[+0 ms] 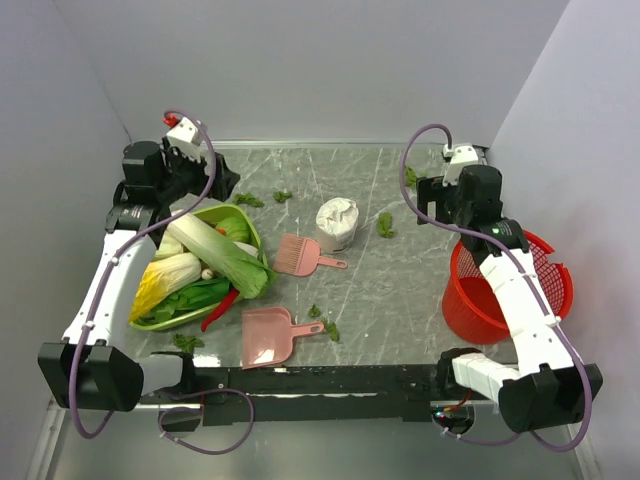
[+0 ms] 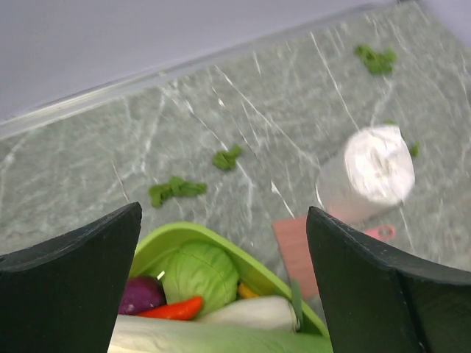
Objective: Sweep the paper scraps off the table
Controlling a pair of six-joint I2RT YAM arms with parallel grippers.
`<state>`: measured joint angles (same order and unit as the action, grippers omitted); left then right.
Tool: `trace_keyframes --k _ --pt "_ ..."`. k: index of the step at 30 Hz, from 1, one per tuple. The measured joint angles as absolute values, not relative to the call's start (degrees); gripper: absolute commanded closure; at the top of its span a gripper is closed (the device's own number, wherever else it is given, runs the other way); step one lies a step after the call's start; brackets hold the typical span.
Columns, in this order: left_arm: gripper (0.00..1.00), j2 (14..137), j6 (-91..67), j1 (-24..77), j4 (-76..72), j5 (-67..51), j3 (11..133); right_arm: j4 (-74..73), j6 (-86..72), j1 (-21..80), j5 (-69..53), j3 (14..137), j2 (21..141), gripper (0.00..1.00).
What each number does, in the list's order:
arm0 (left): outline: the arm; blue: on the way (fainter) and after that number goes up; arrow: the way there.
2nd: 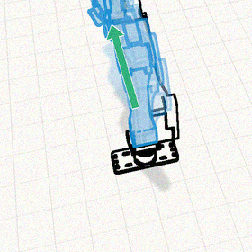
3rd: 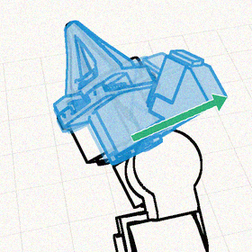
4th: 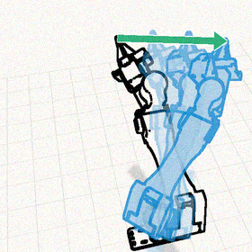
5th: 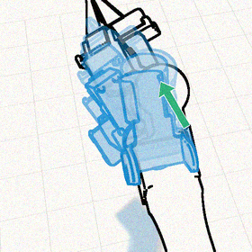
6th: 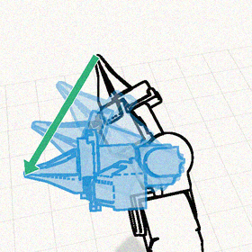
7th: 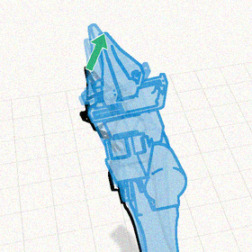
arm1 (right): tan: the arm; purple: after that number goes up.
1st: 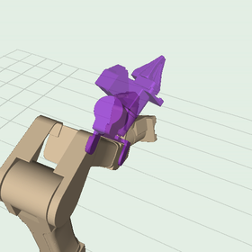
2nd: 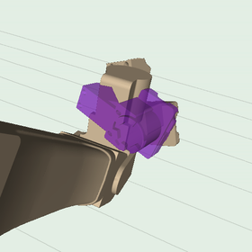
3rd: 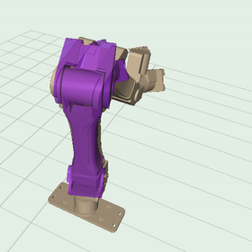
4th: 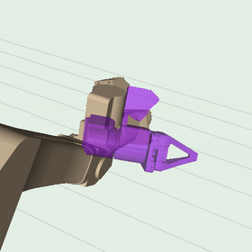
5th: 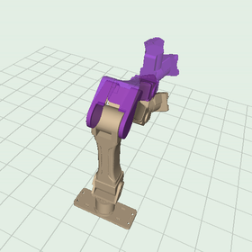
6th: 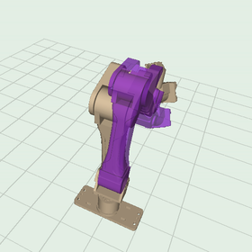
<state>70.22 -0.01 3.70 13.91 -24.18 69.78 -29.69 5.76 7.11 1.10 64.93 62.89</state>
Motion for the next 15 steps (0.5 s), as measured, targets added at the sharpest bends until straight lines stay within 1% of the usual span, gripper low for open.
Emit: trace_keyframes --k 5,8,13,15 --pt "0.02 69.73 6.31 4.58 21.89 -27.79 70.43 -29.58 8.16 7.11 0.03 64.93 63.37 0.0" --pt "0.02 68.97 10.26 6.22 27.22 -28.99 71.33 -29.67 11.18 7.14 -3.18 64.93 63.37 0.0" --pt "0.04 67.68 14.48 8.6 34.02 -31.59 72.38 -33.12 21.39 7.79 -18.0 64.93 63.37 0.01" --pt "0.04 67.59 17.04 8.75 38.48 -33.82 73.45 -35.97 25.8 10.98 -22.33 64.99 63.57 0.05"
